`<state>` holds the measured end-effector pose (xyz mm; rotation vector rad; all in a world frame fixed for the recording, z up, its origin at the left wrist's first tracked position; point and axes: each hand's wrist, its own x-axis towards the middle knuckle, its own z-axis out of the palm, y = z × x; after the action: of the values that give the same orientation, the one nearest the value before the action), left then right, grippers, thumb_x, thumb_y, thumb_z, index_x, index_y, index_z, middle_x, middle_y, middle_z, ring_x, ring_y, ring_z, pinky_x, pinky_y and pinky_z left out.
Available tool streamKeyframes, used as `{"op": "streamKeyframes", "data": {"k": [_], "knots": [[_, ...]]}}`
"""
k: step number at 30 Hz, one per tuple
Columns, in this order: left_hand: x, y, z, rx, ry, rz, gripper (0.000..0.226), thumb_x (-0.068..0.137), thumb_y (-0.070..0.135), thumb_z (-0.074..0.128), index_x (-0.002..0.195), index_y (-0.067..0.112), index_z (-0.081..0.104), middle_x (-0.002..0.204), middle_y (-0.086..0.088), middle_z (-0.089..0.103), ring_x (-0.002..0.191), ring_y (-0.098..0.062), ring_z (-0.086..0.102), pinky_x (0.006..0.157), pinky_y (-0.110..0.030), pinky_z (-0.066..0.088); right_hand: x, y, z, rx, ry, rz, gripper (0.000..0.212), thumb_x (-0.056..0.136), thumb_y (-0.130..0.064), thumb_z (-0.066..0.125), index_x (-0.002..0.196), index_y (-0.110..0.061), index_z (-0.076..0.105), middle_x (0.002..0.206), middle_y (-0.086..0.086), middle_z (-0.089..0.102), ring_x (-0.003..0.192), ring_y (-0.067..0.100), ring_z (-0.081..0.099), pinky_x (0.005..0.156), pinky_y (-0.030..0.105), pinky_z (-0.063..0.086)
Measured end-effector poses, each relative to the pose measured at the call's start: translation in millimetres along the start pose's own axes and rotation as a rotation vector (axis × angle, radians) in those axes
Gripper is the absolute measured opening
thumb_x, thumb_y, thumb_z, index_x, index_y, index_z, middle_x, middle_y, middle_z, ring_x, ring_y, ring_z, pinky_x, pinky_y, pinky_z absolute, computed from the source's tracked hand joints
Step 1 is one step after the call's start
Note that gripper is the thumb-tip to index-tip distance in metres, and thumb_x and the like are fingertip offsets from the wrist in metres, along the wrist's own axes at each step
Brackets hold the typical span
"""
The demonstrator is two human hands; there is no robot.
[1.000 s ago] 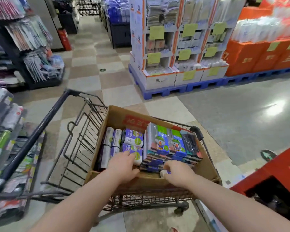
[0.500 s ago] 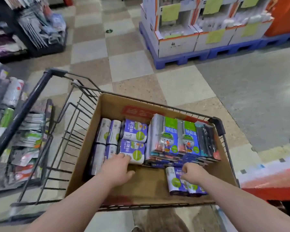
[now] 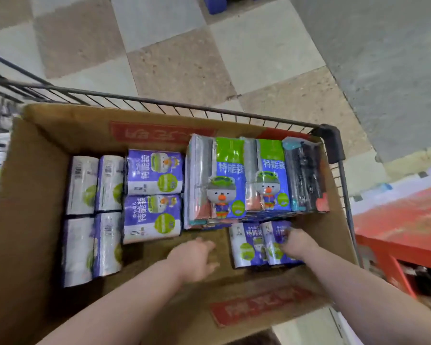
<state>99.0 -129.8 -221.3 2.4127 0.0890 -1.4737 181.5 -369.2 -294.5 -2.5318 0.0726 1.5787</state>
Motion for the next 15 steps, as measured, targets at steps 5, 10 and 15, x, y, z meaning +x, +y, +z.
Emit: {"op": "streamKeyframes", "data": {"k": [5, 10, 15], "knots": [[41.0, 10.6, 21.8, -0.08, -0.095, -0.021, 0.059, 0.094, 0.045, 0.052, 0.142, 0.012, 0.039, 0.143, -0.009, 0.048, 0.13, -0.026, 0.046, 0.104, -0.032, 0.04, 31.1, 10.4, 17.5, 0.219, -0.009, 0.135, 0.054, 0.097, -0.04, 0.037, 0.138, -0.005, 0.045, 0.139, 0.02, 0.046, 0.129, 0.032, 0.046, 0.102, 0.03, 0.036], [65.4, 13.8, 33.2, -0.202, -0.127, -0.083, 0.064, 0.094, 0.043, 0.053, 0.147, 0.013, 0.032, 0.147, -0.011, 0.043, 0.134, -0.025, 0.042, 0.104, -0.027, 0.036, 56.6, 14.4, 29.8, 0.462, -0.041, 0.296, 0.084, 0.061, -0.044, 0.079, 0.13, -0.006, 0.051, 0.127, 0.016, 0.057, 0.113, 0.03, 0.06, 0.095, 0.035, 0.05], [81.9, 7.6, 38.3, -0.466, -0.106, -0.194, 0.062, 0.089, 0.038, 0.06, 0.143, 0.02, 0.035, 0.145, -0.005, 0.046, 0.129, -0.023, 0.047, 0.104, -0.029, 0.039, 52.8, 7.5, 32.3, 0.593, -0.069, 0.373, 0.058, 0.076, -0.02, 0.079, 0.124, 0.0, 0.052, 0.116, 0.016, 0.061, 0.094, 0.024, 0.062, 0.086, 0.033, 0.053]]}}
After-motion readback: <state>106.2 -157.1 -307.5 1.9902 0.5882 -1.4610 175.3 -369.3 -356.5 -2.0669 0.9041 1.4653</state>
